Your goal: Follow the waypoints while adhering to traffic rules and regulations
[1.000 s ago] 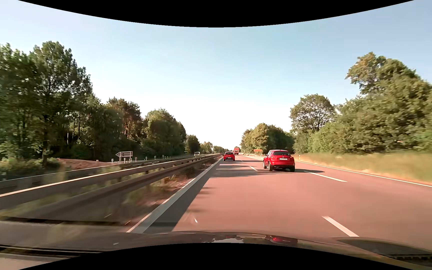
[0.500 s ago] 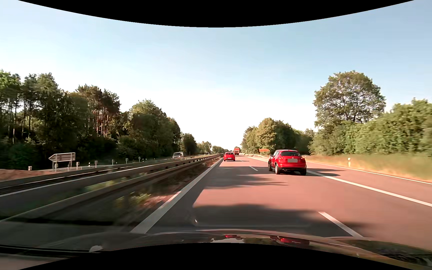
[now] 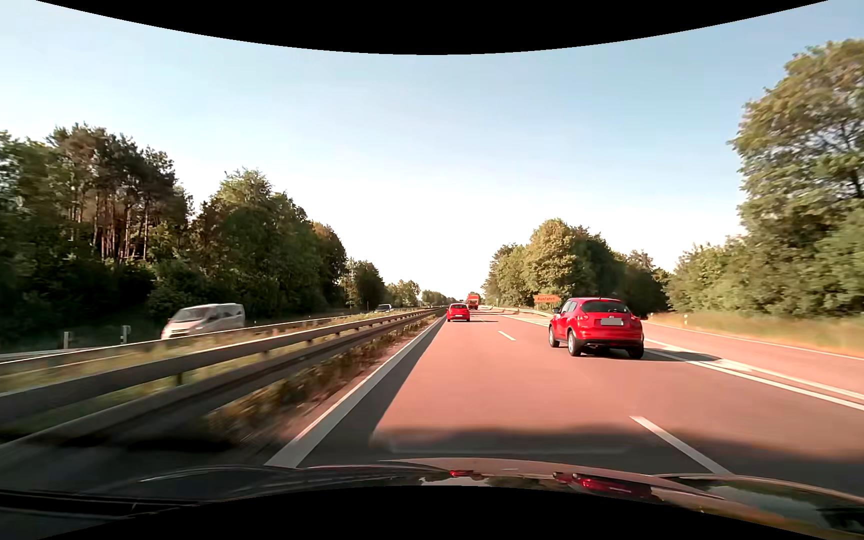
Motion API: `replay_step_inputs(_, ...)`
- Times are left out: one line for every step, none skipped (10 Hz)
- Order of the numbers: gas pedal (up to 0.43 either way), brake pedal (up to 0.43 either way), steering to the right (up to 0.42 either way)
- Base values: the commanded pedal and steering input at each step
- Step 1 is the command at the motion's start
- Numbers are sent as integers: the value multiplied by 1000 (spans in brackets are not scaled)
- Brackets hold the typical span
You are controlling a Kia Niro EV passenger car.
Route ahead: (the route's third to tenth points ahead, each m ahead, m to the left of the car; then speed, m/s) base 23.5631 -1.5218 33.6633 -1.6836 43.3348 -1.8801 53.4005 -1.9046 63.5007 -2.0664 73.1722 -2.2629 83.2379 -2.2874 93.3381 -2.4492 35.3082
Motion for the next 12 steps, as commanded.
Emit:
replay_step_inputs(248,6,-1)
replay_step_inputs(248,6,0)
replay_step_inputs(248,6,-1)
replay_step_inputs(248,6,-1)
replay_step_inputs(248,6,-1)
replay_step_inputs(248,12,-1)
replay_step_inputs(248,6,-1)
replay_step_inputs(248,6,-1)
replay_step_inputs(248,6,-1)
replay_step_inputs(248,6,-1)
replay_step_inputs(248,6,0)
replay_step_inputs(248,6,0)
